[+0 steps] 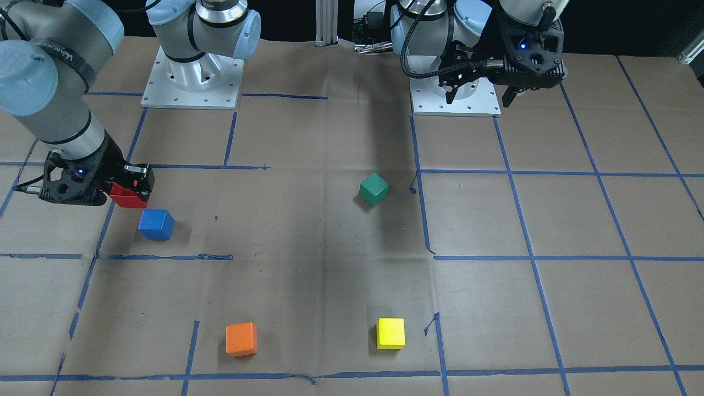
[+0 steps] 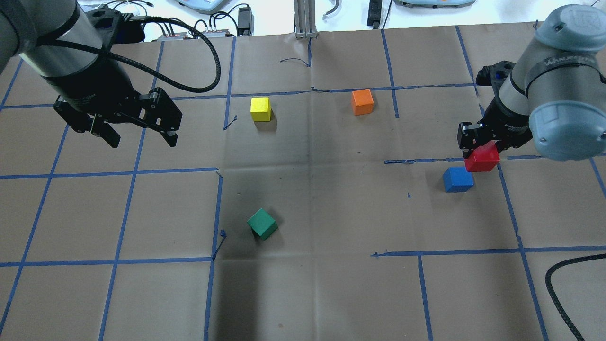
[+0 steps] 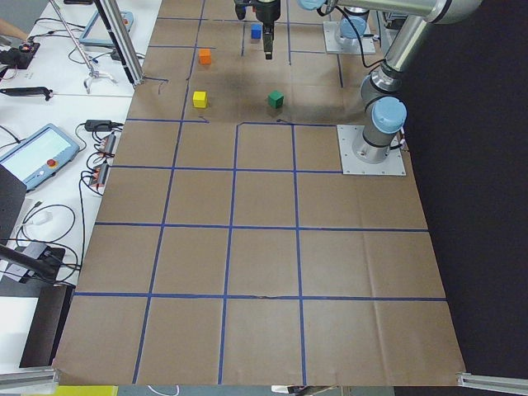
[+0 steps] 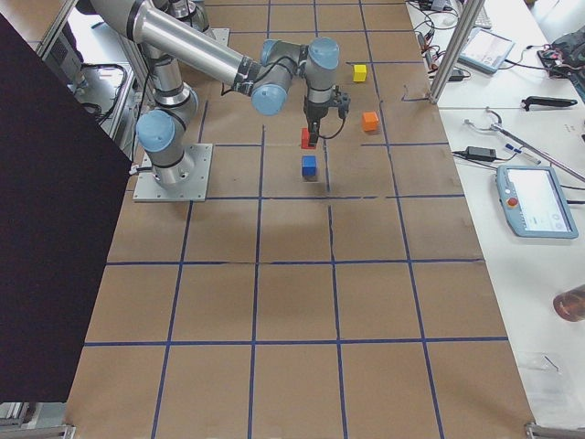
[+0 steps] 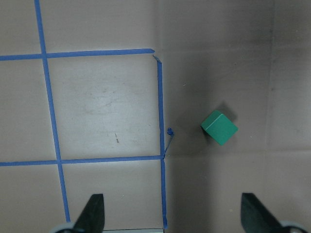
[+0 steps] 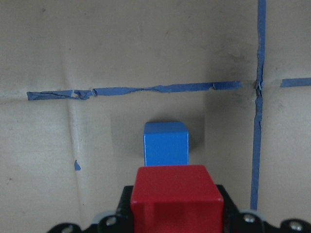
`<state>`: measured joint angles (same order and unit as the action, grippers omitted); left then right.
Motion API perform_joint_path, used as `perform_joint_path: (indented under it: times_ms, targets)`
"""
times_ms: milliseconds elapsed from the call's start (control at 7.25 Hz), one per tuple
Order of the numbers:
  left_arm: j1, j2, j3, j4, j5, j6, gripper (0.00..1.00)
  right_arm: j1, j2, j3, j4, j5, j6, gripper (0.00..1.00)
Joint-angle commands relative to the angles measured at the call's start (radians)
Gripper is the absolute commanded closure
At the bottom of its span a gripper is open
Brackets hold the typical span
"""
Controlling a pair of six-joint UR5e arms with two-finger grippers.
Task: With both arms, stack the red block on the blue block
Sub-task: 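Lower the red cube onto the blue cube and open the right gripper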
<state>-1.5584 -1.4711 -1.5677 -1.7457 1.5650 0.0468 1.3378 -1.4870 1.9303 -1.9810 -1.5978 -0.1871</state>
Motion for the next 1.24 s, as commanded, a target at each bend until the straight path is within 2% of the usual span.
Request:
perform_joint_path:
  times_ms: [0,552,690,1103]
  targets:
    - [0.000,0.002,0.000,0.000,0.000,0.001,0.00,-0.002,0.057,0.024,-0.071,0.001,-0.008,0.93]
    - [0.000,0.002,0.000,0.000,0.001,0.001,0.00,-0.002,0.086,0.046,-0.127,0.001,-0.035,0.93]
    - [0.000,0.002,0.000,0.000,0.001,0.001,0.00,-0.002,0.118,0.045,-0.183,0.002,-0.057,0.93]
    - [0.000,0.002,0.000,0.000,0.003,0.002,0.00,0.000,0.120,0.049,-0.180,-0.001,-0.054,0.93]
